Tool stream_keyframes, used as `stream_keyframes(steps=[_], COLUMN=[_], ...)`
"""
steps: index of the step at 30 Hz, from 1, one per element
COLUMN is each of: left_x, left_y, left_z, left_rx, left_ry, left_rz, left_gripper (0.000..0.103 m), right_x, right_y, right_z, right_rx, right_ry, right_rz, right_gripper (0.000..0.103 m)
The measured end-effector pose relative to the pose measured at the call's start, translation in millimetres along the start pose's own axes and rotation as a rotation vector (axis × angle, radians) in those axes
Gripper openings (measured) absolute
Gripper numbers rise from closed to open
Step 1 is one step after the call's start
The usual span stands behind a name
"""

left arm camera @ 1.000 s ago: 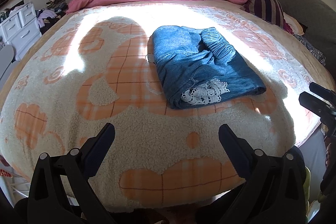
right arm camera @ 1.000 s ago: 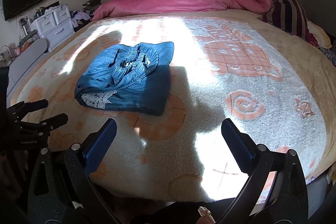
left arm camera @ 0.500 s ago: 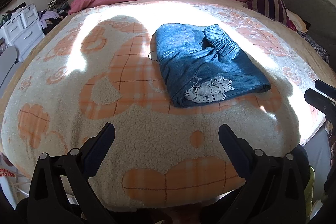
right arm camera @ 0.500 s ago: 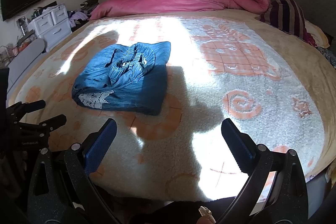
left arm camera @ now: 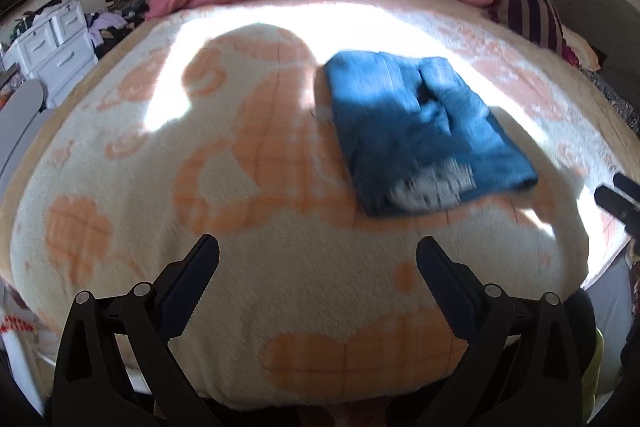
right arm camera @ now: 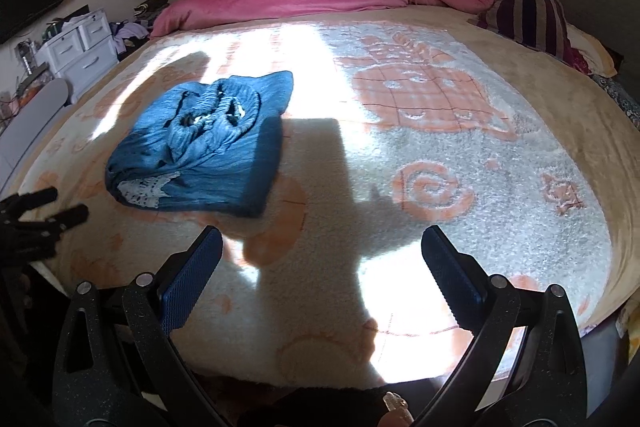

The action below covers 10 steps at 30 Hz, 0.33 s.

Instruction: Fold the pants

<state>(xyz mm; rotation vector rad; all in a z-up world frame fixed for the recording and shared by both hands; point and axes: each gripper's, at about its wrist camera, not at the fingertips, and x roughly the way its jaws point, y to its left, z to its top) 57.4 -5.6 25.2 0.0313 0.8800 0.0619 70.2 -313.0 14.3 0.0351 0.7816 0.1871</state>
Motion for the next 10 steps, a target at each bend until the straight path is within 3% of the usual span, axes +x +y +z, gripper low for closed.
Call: stream_keyframes(steps=[5,10], left_x=[31.9,104.3], left_y=[70.4,171.4], left_z=[56.3,102.4], left_rx=[-0.051,-0.118], left_ry=[0.094,0.165], left_rz=[0.026,0.253], left_gripper=[0.099,0.099], right_x=[20.3,63.1], right_y=[-58.7,-153.1], right_z=[18.4,51.9], right_rx=[0.059,0.149], right_ry=[0.006,0.051], right_rz=[-0.122,-0.338], right_gripper=[0.094,0.094])
